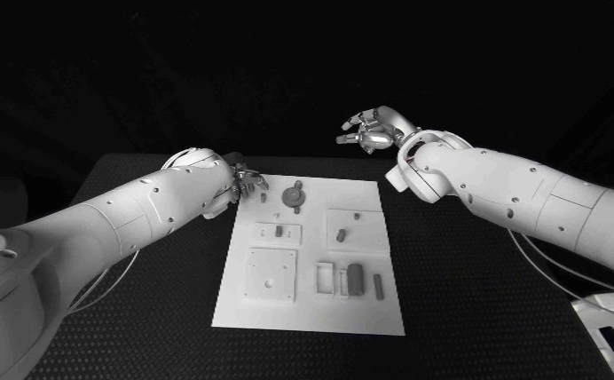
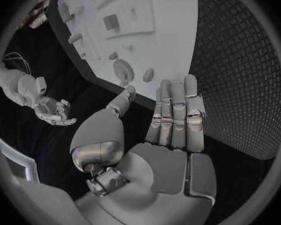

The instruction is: Assemble the parts on the task board

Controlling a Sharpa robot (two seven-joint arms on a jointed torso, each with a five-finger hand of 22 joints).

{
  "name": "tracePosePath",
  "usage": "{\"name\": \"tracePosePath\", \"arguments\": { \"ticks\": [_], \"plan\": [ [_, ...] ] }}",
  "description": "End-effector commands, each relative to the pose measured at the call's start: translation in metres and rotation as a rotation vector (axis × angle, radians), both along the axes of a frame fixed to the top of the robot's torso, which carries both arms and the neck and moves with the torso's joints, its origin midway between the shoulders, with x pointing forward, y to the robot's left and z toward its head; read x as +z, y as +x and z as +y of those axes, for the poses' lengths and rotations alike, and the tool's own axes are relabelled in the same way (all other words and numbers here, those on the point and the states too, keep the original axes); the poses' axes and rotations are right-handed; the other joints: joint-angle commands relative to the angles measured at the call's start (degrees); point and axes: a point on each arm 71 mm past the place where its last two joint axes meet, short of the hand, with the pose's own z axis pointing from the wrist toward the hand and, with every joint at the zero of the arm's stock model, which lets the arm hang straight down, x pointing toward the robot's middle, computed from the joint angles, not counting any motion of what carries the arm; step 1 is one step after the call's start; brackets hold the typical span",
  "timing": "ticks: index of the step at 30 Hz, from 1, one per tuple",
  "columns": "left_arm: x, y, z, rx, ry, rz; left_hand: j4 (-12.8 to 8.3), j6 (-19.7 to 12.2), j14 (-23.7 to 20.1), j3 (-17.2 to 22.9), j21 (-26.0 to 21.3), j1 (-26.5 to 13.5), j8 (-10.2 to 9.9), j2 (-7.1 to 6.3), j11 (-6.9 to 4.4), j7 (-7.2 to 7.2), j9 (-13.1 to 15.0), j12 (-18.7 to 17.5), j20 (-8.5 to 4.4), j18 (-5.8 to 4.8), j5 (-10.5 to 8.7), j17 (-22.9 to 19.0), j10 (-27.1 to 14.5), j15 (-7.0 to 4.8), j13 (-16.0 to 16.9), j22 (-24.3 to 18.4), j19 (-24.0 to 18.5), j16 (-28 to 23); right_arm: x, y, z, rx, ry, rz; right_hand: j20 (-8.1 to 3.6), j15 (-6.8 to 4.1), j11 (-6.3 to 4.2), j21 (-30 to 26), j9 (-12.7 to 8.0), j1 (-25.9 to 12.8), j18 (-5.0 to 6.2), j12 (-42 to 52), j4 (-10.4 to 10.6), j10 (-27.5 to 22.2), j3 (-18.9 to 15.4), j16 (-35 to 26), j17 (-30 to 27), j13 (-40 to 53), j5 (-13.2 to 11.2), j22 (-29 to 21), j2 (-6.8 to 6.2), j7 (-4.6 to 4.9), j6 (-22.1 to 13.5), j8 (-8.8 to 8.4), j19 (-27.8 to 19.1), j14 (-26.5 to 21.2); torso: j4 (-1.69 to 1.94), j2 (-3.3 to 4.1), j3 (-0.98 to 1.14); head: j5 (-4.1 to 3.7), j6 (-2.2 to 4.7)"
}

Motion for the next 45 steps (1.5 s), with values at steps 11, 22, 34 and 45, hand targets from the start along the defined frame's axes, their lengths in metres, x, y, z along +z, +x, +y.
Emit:
{"name": "tracePosePath", "arguments": {
  "ticks": [11,22,34,45],
  "plan": [
    [-0.005,0.001,-0.006,-0.036,0.013,0.028,1.12,1.29,0.43,-0.11,-0.69,-1.06,-0.33,0.89,-0.01,-0.14,-1.12,-0.80,-0.03,-0.69,-0.22,-0.12,0.65,0.01,-0.62,-0.13,0.41,-0.46,0.000,0.000,0.005,0.018,0.000,0.004,-0.04,-0.06,0.90,-0.24,-0.12,-0.65,0.74,0.39,0.34,-8.77,-0.01,0.24,-0.10,-0.07,-0.11,0.22,0.07,0.37,-0.02,0.14,-0.25,-0.45,-0.05,-0.11,-0.03,-0.02,-0.21],
    [-0.008,0.003,-0.004,-0.030,0.009,0.028,0.64,2.20,0.44,-0.18,-1.19,-0.43,-1.54,2.22,0.09,-0.13,-2.54,-2.13,0.13,-0.67,-0.21,-0.25,1.09,0.19,-1.72,-0.07,0.36,-0.91,0.000,-0.001,0.006,0.021,0.001,0.005,-0.05,-0.06,0.91,-0.24,-0.14,-0.65,0.74,0.40,0.35,-8.78,-0.02,0.25,-0.11,-0.08,-0.11,0.23,0.05,0.37,-0.03,0.15,-0.25,-0.45,-0.02,-0.07,0.00,-0.28,-0.29],
    [-0.010,0.004,-0.004,-0.026,-0.010,0.034,-0.25,2.87,0.56,-0.30,-1.58,0.51,-2.47,3.43,0.14,-0.11,-3.60,-3.60,0.23,-0.65,-0.21,-0.28,1.97,0.28,-2.84,0.07,0.48,-1.19,0.000,-0.001,0.008,0.023,0.002,0.004,-0.05,-0.05,0.91,-0.24,-0.16,-0.64,0.74,0.42,0.36,-8.78,-0.02,0.26,-0.12,-0.10,-0.11,0.24,0.04,0.37,-0.03,0.17,-0.25,-0.46,-0.03,-0.05,-0.03,-0.67,-0.71],
    [-0.013,0.003,-0.008,-0.031,-0.016,0.043,-0.37,3.00,0.56,-0.53,-1.75,0.44,-2.81,3.31,0.19,-0.06,-3.97,-4.19,0.27,-0.65,-0.22,-0.31,2.26,0.31,-3.25,0.11,0.52,-1.32,0.000,-0.001,0.010,0.027,0.003,0.002,-0.05,-0.05,0.91,-0.27,-0.19,-0.63,0.74,0.41,0.36,-8.82,-0.01,0.25,-0.15,-0.13,-0.11,0.24,0.01,0.38,-0.03,0.19,-0.29,-0.50,-0.04,-0.06,0.00,-0.87,-0.95]
  ]
}}
